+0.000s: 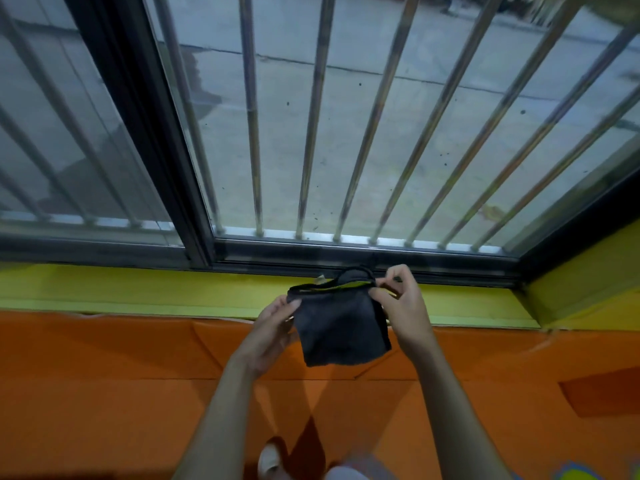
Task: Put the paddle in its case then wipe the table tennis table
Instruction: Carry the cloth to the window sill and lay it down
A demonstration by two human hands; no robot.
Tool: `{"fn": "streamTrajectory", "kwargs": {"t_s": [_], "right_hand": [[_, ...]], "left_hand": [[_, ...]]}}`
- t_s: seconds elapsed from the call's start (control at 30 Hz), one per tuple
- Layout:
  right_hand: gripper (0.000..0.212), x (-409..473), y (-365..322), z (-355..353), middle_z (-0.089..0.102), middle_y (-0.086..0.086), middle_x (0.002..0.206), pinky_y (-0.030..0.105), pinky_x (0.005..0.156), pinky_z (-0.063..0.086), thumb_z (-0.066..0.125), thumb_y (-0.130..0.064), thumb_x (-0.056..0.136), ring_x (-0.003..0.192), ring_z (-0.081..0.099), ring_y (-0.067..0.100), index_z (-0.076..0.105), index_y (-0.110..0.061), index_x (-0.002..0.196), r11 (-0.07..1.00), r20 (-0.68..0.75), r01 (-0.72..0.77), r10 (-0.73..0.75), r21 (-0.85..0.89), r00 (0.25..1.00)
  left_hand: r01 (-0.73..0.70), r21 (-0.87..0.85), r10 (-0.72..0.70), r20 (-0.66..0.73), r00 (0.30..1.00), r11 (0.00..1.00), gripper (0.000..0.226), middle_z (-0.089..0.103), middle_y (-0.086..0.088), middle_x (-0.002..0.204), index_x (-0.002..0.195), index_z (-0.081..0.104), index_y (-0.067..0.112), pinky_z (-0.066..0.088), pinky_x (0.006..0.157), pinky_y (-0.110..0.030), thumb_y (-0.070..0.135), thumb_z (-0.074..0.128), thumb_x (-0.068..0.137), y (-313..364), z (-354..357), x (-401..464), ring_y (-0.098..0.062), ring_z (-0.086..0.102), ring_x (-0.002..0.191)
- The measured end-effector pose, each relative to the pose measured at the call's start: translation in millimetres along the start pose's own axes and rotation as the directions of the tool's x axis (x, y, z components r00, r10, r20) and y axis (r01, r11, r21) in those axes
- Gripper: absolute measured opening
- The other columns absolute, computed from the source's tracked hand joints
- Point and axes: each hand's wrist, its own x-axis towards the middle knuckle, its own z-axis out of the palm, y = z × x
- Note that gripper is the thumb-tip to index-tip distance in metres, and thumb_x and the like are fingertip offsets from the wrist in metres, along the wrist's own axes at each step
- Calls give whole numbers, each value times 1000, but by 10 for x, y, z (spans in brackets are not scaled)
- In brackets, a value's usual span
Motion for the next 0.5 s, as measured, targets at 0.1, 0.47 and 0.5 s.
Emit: {"fn": "streamTrajectory", "kwargs": {"t_s": [0.1,0.47,0.5], "right_hand": [[19,-3,85,-55,59,19,92,39,70,43,63,4,90,83,59,23,50,-10,85,992,-6,59,-60,-108,998],[32,391,740,-102,70,-11,115,25,79,55,57,-10,101,105,63,3,82,-31,100,963,-115,-99,72,-250,991],[30,466,822,-141,69,-13,117,25,81,56,59,-12,101,106,63,4,81,-32,103,960,-96,-112,90,-256,991]], "left_hand": [[-23,34,26,-105,994,999,16,70,-1,85,90,53,18,54,60,-24,22,68,96,67,51,49,-16,67,77],[-21,61,37,-274,961,998,18,70,-2,82,97,48,24,40,50,-30,13,62,100,29,102,524,-17,62,71],[-28,80,47,-246,968,996,14,70,-4,85,95,54,22,41,51,-30,11,60,101,-2,96,577,-19,62,75]]}}
